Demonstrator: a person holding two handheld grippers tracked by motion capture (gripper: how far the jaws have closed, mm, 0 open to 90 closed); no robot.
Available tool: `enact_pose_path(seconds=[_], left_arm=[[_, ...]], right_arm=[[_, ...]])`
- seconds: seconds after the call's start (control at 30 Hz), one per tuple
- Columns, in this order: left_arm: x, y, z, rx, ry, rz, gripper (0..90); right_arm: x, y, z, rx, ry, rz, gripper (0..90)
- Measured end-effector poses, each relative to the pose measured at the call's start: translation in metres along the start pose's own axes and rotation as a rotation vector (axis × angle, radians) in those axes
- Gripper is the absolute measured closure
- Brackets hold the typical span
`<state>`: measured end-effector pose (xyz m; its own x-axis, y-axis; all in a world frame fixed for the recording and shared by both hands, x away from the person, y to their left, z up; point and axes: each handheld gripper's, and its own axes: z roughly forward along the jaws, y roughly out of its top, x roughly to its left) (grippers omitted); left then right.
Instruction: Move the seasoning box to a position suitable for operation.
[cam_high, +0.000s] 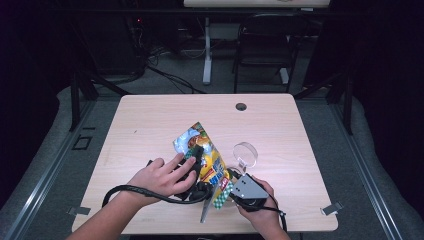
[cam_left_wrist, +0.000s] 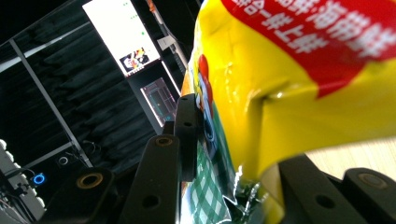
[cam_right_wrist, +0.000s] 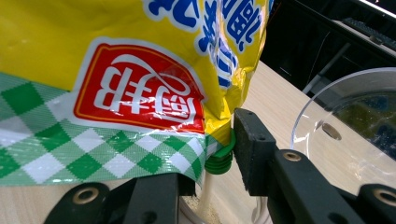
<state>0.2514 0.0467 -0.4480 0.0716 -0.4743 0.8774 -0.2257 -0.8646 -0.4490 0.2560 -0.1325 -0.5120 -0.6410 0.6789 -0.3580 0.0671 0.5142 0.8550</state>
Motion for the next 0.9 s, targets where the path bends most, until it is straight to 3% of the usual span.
enact_pose_path(seconds=[0.9], left_arm=[[0.002,-0.0004,0.0007,-0.018,0.007,-0.004,77.2]], right_arm=[[-0.0014,0.0005,-0.0005,-0.001,0.01,0.012,71.2]])
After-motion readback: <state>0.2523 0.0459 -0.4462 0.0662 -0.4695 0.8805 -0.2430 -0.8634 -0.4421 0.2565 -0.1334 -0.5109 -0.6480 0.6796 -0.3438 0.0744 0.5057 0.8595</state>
